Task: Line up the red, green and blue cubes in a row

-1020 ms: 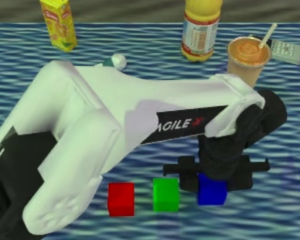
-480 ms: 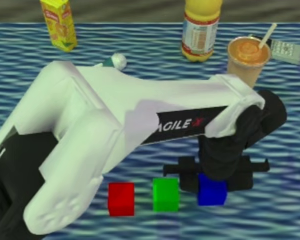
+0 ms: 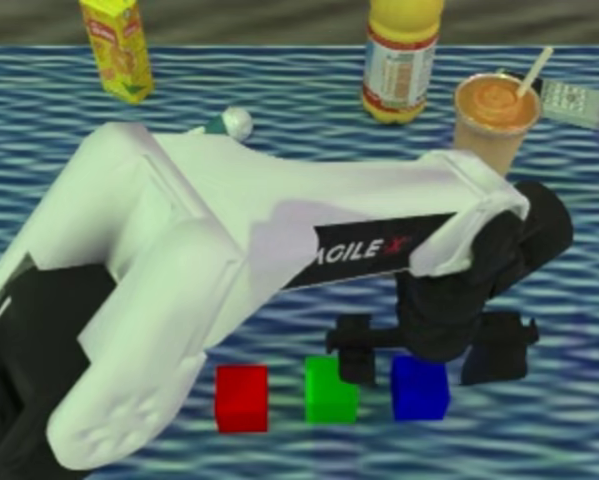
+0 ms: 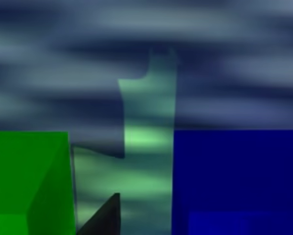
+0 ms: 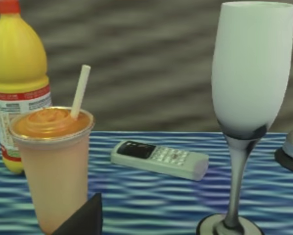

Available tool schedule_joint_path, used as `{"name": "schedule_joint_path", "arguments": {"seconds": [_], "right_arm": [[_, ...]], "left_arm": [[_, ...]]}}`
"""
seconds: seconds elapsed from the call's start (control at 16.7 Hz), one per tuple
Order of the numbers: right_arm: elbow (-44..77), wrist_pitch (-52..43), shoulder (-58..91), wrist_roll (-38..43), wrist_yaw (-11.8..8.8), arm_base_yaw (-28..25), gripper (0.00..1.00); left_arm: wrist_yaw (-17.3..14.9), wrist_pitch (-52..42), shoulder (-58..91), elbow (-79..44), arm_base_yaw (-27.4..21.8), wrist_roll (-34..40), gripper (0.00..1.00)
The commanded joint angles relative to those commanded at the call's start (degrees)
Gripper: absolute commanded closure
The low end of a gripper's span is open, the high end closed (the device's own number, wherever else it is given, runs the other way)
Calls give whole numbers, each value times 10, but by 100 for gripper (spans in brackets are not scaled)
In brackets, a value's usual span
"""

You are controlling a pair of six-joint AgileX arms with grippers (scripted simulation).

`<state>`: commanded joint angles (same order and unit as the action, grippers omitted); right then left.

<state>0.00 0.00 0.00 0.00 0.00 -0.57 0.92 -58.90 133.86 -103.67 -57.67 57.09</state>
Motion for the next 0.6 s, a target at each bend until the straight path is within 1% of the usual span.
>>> {"name": "schedule_joint_path", "arguments": {"seconds": [0.42, 0.6], "right_arm": [[0, 0, 0, 0, 0, 0, 0], [0, 0, 0, 0, 0, 0, 0]], "left_arm": [[0, -2, -1, -2, 1, 0, 0], [1, -41, -9, -34, 4, 3, 0]]}}
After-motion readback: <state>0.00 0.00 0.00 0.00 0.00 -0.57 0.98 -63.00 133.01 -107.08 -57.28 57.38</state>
